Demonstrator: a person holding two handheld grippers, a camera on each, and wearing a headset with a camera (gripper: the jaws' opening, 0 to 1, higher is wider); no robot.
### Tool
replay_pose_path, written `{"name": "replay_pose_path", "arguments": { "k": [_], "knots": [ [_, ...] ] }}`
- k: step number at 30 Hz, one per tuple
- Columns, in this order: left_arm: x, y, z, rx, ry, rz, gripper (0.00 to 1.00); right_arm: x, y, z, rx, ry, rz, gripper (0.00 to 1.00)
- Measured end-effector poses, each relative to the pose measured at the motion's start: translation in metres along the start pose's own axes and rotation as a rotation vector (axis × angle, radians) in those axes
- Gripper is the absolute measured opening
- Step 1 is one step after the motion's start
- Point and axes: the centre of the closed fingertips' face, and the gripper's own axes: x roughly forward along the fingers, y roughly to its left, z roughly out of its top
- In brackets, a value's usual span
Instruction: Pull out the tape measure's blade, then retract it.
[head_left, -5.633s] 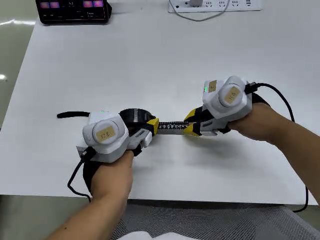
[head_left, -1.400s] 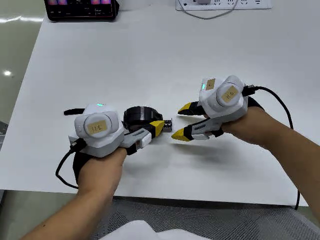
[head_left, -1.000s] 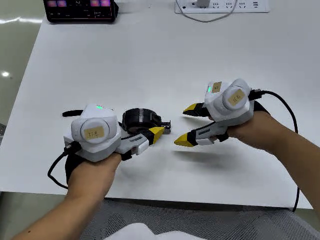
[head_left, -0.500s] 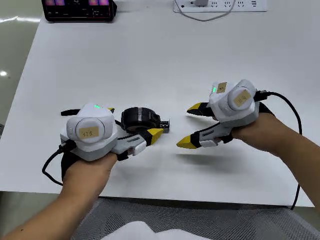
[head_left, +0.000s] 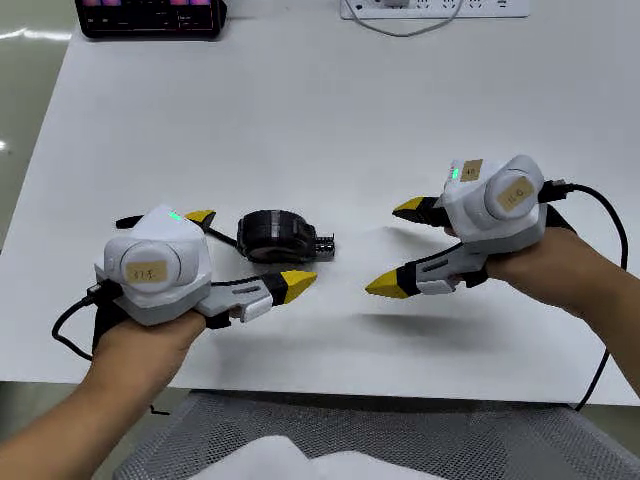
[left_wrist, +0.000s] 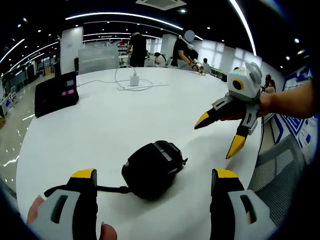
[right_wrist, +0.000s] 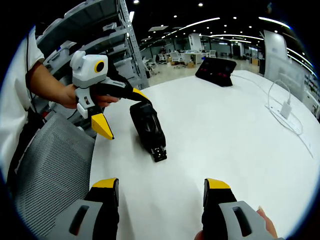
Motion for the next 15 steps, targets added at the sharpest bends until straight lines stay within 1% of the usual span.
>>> {"name": "replay_pose_path", "arguments": {
  "k": [5,7,10,13,15],
  "knots": [
    [-0.004,0.002,0.0,0.008,0.001,-0.005,0.93,-0.006,0.0,-0.002,0.005,-0.002,-0.012,0.68],
    [-0.007,0.003,0.001,0.005,-0.007,-0.015,0.93,-0.009,0.0,-0.003,0.007,-0.003,-0.017,0.68],
    [-0.008,0.002,0.0,0.002,-0.005,-0.028,0.94,-0.013,0.0,-0.005,0.011,-0.004,-0.025,0.68],
    [-0.011,0.003,-0.002,0.002,0.006,-0.04,0.94,-0.018,-0.001,-0.007,0.014,-0.005,-0.035,0.68],
    [-0.013,0.002,-0.001,0.002,0.0,-0.051,0.94,-0.021,-0.001,-0.008,0.014,-0.005,-0.044,0.68]
  ]
}}
